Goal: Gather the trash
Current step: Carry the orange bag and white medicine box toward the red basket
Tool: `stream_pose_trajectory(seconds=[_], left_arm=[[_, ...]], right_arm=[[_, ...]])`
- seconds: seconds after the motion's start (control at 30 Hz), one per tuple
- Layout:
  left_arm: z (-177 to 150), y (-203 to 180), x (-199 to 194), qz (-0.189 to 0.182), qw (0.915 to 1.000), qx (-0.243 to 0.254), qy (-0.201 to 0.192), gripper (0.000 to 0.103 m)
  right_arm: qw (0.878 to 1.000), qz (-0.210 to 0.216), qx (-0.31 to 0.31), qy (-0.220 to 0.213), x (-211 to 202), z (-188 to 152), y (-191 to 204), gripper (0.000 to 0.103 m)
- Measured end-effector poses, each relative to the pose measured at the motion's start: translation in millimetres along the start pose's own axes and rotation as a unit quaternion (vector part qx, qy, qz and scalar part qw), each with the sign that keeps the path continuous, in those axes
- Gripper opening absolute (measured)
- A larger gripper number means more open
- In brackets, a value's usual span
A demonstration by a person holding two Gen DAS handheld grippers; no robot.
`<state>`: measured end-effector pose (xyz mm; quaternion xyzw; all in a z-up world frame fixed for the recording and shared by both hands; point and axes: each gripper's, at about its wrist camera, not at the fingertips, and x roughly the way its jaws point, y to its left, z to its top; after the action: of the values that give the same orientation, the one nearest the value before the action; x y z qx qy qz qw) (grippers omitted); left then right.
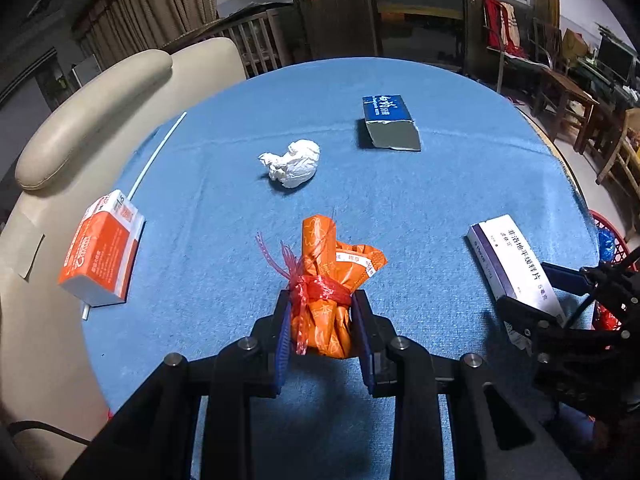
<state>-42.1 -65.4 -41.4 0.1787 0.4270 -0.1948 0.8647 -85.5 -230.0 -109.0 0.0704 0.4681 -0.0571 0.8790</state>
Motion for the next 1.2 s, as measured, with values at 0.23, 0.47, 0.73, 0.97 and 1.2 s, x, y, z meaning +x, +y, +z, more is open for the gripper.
stream_pose_trajectory(seconds=[0.23,0.47,0.73,0.97,1.2], left_arm=[[0,-3,-6,0.007,1.0,0.003,-0.004,0.03],[3,-5,-15,0.014,0.9998,0.008,-0.011,0.03],[6,-12,-23,0.015,0.9996,0.016,-0.018,0.03],[8,-20,-28,0.015,0.9993,0.026,-0.022,0.03],[9,-27,-31,0.015,0.999,0.035,-0.026,0.03]], right_arm=[[1.0,-0.002,-0.003,-0.007,-7,-3,-3,0.049],[0.999,0.023,0.025,-0.032,-28,-6,-19,0.047],[0.997,0.03,0.04,-0.05,-48,-9,-35,0.043],[0.999,0.028,0.042,-0.015,-39,-26,-46,0.043],[0.999,0.015,0.031,0.007,-32,-29,-41,0.048]])
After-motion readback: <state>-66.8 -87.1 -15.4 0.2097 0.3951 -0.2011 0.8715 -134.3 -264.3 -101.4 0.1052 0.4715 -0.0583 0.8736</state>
